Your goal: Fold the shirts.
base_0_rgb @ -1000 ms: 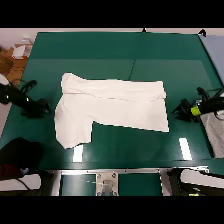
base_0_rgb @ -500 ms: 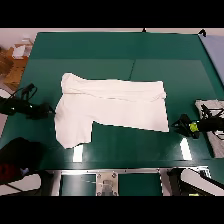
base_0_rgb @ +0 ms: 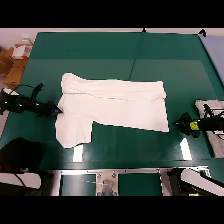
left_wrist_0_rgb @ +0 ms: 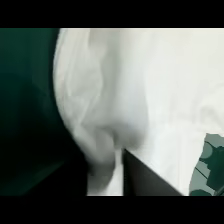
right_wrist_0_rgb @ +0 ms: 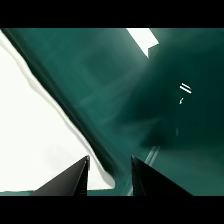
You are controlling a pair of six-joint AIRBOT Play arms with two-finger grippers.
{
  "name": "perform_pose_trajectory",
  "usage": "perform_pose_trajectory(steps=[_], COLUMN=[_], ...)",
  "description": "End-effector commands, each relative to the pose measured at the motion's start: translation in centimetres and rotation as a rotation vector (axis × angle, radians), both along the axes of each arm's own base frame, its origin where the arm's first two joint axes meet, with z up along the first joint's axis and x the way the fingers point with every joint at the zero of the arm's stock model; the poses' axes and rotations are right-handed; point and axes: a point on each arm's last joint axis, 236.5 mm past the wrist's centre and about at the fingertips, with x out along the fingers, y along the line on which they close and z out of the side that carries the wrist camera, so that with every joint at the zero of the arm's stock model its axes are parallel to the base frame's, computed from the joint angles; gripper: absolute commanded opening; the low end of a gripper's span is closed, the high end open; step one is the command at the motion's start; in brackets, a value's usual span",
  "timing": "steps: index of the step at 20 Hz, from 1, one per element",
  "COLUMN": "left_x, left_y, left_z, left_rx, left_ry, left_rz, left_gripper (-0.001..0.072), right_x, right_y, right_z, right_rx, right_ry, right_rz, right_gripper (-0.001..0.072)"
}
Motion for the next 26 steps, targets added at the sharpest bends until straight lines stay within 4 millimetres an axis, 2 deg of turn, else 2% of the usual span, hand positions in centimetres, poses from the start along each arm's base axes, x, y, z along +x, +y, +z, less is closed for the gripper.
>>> perform_pose_trajectory(steps=[1, 3, 5, 7, 10, 11, 12, 13, 15, 16, 17, 18, 19, 20, 21, 22, 23, 24, 25, 26], left_x=[0.3, 0.0, -0.1, -0.1, -0.1, -0.1, 0.0, 0.5, 1.9, 2.9, 3.9, 4.8, 5.7, 6.4, 6.6, 5.9, 4.5, 2.1, -0.9, -4.9], left_y=[-0.6, -0.8, -0.9, -1.0, -1.0, -1.1, -1.3, -1.4, -1.6, -1.6, -1.8, -2.0, -2.4, -2.8, -3.4, -4.1, -4.7, -5.4, -5.9, -6.5], left_z=[-0.1, 0.1, 0.4, 0.5, 0.5, 0.6, 0.9, 1.7, 4.4, 6.4, 9.3, 12.7, 17.3, 22.8, 28.6, 35.5, 42.0, 49.0, 54.9, 60.7], left_rx=[-0.032, -0.042, -0.053, -0.057, -0.06, -0.066, -0.075, -0.086, -0.097, -0.101, -0.108, -0.115, -0.117, -0.113, -0.109, -0.102, -0.083, -0.047, 0.004, 0.056], left_ry=[-0.031, -0.024, -0.016, -0.015, -0.011, -0.011, -0.015, -0.032, -0.101, -0.15, -0.212, -0.293, -0.409, -0.553, -0.7, -0.873, -1.043, -1.238, -1.413, -1.595], left_rz=[-0.036, -0.045, -0.052, -0.053, -0.048, -0.047, -0.044, -0.042, -0.042, -0.042, -0.038, -0.044, -0.05, -0.049, -0.041, -0.029, -0.015, 0.004, 0.025, 0.052], left_gripper=[0.0026, 0.0026, 0.0027, 0.0027, 0.0026, 0.0027, 0.0027, 0.0026, 0.0025, 0.0025, 0.0025, 0.0025, 0.0025, 0.0025, 0.0025, 0.0025, 0.0025, 0.0025, 0.0025, 0.0026], right_x=[-0.4, -1.3, -1.5, -1.2, -0.5, 0.0, 0.4, 1.1, 3.3, 4.8, 6.4, 8.3, 10.2, 11.9, 13.2, 13.6, 13.3, 12.3, 10.5, 8.5], right_y=[0.5, 1.4, 2.8, 3.7, 4.2, 4.2, 4.3, 4.6, 4.9, 5.0, 5.0, 5.0, 4.7, 4.4, 4.2, 4.3, 4.7, 5.2, 5.9, 6.7], right_z=[-1.1, -2.6, -3.6, -4.1, -4.1, -3.9, -3.5, -2.7, -0.4, 1.5, 4.0, 7.4, 11.7, 16.4, 22.6, 29.0, 36.2, 42.7, 49.0, 54.1], right_rx=[0.036, 0.093, 0.167, 0.229, 0.259, 0.263, 0.273, 0.295, 0.344, 0.369, 0.392, 0.407, 0.401, 0.374, 0.331, 0.289, 0.225, 0.149, 0.039, -0.077], right_ry=[0.025, 0.078, 0.084, 0.077, 0.043, 0.029, 0.006, -0.032, -0.114, -0.181, -0.261, -0.371, -0.497, -0.632, -0.798, -0.964, -1.146, -1.308, -1.462, -1.586], right_rz=[0.037, 0.076, 0.115, 0.114, 0.118, 0.113, 0.12, 0.135, 0.134, 0.133, 0.135, 0.141, 0.145, 0.15, 0.163, 0.18, 0.193, 0.201, 0.205, 0.202], right_gripper=[0.0298, 0.03, 0.03, 0.0298, 0.0276, 0.0232, 0.0122, 0.0042, 0.0017, 0.0017, 0.0016, 0.0016, 0.0016, 0.0016, 0.0016, 0.0016, 0.0017, 0.0016, 0.0016, 0.0017])
